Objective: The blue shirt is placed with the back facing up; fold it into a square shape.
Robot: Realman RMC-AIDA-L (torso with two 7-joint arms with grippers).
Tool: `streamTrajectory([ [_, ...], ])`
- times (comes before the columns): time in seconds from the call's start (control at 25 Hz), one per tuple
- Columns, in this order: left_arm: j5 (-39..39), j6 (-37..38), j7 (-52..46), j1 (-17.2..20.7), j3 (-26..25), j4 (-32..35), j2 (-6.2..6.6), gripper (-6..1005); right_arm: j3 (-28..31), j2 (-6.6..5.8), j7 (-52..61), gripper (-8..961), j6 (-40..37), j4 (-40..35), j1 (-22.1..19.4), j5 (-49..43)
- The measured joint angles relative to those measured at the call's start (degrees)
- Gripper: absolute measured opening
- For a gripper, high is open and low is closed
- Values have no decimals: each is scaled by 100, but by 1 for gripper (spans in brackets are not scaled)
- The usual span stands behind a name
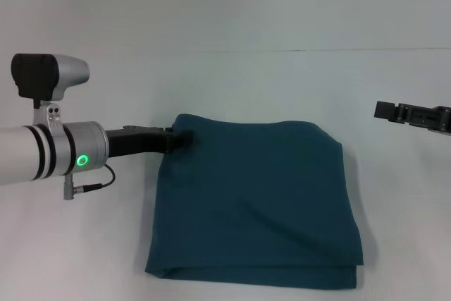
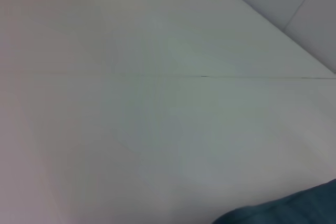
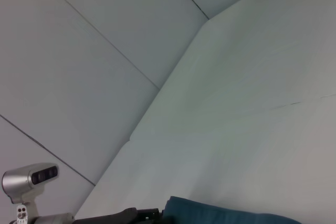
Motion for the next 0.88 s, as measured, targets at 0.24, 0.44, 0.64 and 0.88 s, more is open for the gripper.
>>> streamTrajectory([
  [0.24,-9,0,-15,-110,-31,1,-16,228,12,17,-58,926,13,28,2,19],
  [0.44,-12,-1,-68,-299,-33,-48,-34,146,3,60,-116,926,38,16,25,35],
  [0.64,-13,-25,-159,-509,-41,-92,-80,81,10,73,-145,926,14,9,56,53],
  [0.88,-126,-135,-225,-674,-51,-104,-107,83,22,85,-146,926,-27,2,66,63],
])
